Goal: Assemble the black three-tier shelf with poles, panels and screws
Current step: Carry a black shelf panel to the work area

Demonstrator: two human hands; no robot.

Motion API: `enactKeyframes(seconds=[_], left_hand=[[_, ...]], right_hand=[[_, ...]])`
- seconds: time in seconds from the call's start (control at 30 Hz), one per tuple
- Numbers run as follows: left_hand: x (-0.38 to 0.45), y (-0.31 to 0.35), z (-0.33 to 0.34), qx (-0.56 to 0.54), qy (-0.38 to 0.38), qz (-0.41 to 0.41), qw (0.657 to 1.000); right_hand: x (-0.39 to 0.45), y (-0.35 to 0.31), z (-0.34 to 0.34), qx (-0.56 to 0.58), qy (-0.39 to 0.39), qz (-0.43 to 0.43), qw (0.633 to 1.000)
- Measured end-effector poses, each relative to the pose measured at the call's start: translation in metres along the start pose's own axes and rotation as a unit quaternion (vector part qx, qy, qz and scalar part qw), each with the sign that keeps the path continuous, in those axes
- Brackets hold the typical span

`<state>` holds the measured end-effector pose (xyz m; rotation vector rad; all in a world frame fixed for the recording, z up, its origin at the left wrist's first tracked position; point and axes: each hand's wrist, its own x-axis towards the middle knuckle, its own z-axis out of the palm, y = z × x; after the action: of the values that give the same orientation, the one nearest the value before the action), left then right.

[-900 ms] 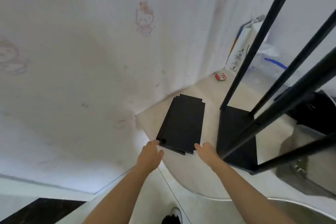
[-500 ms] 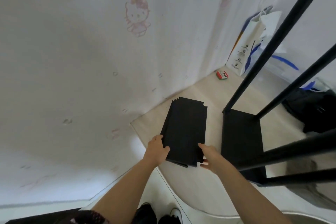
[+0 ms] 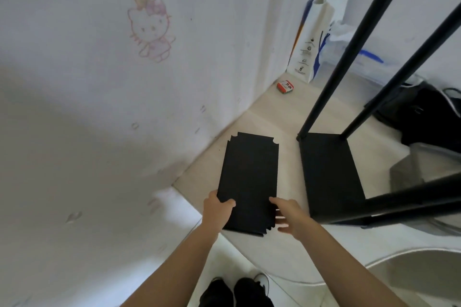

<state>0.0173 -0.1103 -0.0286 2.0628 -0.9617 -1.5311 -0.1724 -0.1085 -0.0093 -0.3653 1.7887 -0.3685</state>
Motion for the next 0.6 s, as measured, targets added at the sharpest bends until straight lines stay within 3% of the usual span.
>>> enactKeyframes(seconds=[0.13, 0.37, 0.6], left_hand=[[-0.002, -0.004, -0.005, -0.009, 0.012, -0.021, 1.000], [-0.007, -0.005, -0.016, -0.073, -0.034, -0.074, 0.994], [-0.015, -0.007, -0.028, -0.117, -0.094, -0.052, 0.987]], right_hand=[[-0.008, 0.011, -0.002, 0.014, -0.011, -0.004, 1.000], [-0.017, 0.029, -0.007, 0.082, -0.041, 0.007, 0.996], [-0.033, 0.042, 0.010, 0.057, -0.038, -0.029, 0.997]])
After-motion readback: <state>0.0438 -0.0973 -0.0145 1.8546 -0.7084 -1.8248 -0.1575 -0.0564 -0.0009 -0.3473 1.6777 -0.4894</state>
